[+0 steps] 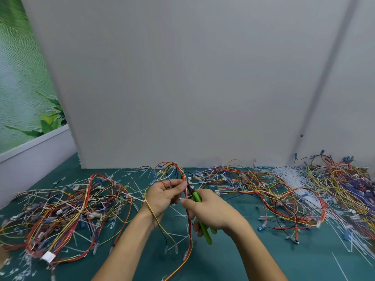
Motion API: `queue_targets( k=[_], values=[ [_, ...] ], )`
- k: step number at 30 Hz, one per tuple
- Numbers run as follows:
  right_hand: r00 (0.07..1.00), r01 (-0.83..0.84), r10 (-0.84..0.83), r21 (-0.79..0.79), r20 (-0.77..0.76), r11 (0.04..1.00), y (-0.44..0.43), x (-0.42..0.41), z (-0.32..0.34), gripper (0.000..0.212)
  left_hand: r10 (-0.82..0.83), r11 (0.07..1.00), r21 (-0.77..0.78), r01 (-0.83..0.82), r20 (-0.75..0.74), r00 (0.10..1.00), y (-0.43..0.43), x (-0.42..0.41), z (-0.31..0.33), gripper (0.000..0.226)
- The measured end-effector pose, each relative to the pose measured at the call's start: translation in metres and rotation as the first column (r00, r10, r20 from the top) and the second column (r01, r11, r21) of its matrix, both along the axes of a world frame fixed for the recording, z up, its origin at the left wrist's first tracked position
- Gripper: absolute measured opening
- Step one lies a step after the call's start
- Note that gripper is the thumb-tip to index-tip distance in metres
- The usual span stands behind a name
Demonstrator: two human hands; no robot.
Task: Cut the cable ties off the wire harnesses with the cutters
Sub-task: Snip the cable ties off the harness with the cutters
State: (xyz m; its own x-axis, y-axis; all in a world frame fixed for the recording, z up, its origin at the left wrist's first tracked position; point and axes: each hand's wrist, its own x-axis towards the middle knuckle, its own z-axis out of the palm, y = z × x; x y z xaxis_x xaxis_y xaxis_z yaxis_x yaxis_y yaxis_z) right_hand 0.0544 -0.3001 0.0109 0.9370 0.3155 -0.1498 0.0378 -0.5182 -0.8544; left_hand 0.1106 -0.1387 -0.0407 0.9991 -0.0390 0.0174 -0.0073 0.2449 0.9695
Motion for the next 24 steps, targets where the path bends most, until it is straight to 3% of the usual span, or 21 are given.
queue_targets(
  k=[5,11,24],
  values=[
    [0.998,-0.06,0.06,0.034,0.005,0.998,-0.0007,-0.0012,-0.0011,0.026,-0.021,1.0,-0.019,0.02,-0.048,0.999,-0.0005,-0.0023,0.0036,0.037],
    [0.997,-0.069,0.071,-0.063,0.03,0.996,-0.0025,-0.0011,-0.0003,0.029,-0.033,0.999,-0.01,0.033,-0.075,0.997,-0.0004,-0.0036,0.004,0.045],
    [0.995,-0.035,0.044,-0.104,0.089,0.994,-0.0032,0.0013,-0.0002,0.029,-0.038,0.999,-0.024,0.037,-0.05,0.998,0.0004,-0.0019,0.0034,0.031]
  ],
)
